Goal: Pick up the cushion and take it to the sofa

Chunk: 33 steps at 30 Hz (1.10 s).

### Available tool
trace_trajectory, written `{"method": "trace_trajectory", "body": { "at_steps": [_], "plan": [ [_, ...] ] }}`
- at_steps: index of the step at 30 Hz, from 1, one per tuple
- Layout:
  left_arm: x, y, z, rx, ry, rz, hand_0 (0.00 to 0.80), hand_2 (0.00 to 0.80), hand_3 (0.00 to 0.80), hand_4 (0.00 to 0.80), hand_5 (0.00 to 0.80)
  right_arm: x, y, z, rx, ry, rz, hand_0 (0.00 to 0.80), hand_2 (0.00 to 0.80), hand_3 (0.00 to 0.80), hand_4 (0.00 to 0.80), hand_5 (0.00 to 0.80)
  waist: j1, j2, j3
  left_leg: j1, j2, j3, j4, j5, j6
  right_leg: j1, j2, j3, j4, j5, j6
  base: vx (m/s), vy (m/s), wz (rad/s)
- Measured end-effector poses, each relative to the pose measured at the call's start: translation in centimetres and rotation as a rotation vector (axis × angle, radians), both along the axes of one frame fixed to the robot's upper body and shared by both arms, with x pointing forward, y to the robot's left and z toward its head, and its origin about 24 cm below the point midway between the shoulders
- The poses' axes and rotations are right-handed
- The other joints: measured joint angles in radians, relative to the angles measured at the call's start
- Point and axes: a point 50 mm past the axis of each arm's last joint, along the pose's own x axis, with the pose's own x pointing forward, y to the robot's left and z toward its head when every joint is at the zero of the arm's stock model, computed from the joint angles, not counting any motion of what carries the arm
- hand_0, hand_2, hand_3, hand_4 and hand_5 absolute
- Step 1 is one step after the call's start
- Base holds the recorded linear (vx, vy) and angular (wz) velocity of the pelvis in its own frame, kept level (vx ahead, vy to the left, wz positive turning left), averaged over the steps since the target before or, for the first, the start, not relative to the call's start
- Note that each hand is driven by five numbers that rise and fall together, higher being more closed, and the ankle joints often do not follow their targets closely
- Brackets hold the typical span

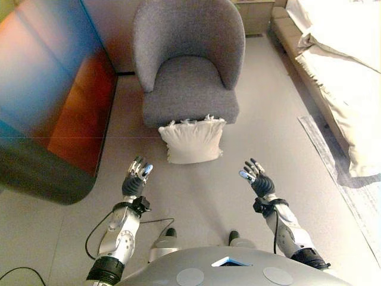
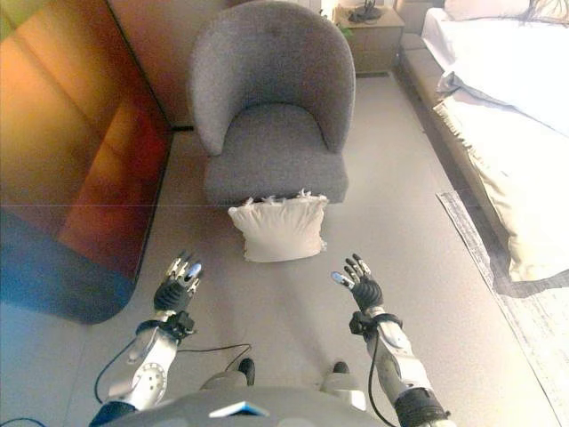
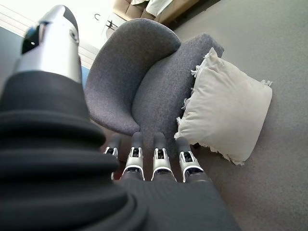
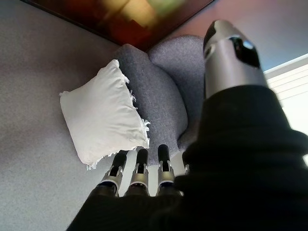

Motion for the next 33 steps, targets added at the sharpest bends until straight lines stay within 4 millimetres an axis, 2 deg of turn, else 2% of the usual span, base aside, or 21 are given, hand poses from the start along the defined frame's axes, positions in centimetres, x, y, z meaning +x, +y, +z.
{"method": "trace_trajectory", "body": {
  "at_steps": [16, 25, 30, 33],
  "plan": [
    [0.1, 0.1, 0.1, 0.015, -0.006, 0.013, 0.0, 0.0, 0.0, 0.0, 0.0, 0.0, 0.4, -0.1, 0.013, 0.001, -0.009, 0.0, 0.0, 0.0, 0.0, 0.0, 0.0, -0.005, 0.017, 0.024, 0.0, 0.002, -0.022, 0.005, -0.004, 0.014, 0.0, 0.0, 0.001, -0.002, 0.001, 0.002, 0.002, 0.0],
    [-0.1, 0.3, -0.1, 0.103, 0.024, 0.023, 0.0, 0.0, 0.0, 0.0, 0.0, 0.0, 0.3, -0.1, -0.046, 0.003, -0.005, 0.0, 0.0, 0.0, 0.0, 0.0, 0.0, -0.012, 0.023, 0.029, 0.0, 0.003, -0.023, 0.003, -0.001, 0.016, 0.0, 0.0, 0.0, -0.002, 0.002, 0.005, -0.001, 0.0],
    [0.6, -0.5, 0.3, -0.018, 0.001, -0.039, 0.0, 0.0, 0.0, 0.0, 0.0, 1.2, 0.4, 1.2, -0.121, -0.058, 0.041, 0.0, 0.0, 0.0, 0.0, 0.0, 0.0, -0.012, 0.023, 0.034, 0.0, 0.004, -0.023, 0.004, -0.002, 0.021, 0.0, 0.001, 0.0, -0.002, 0.002, 0.035, 0.0, -0.01],
    [2.0, -1.9, 1.3, -0.161, -0.063, -0.092, 0.0, 0.0, 0.0, 0.0, 0.0, 2.4, 1.7, 2.2, -0.021, -0.11, 0.065, 0.0, 0.0, 0.0, 0.0, 0.0, 0.0, -0.012, 0.023, 0.038, 0.0, 0.004, -0.023, 0.006, -0.005, 0.025, 0.0, 0.001, 0.0, -0.001, 0.002, 0.023, 0.005, 0.0]
  ]
}}
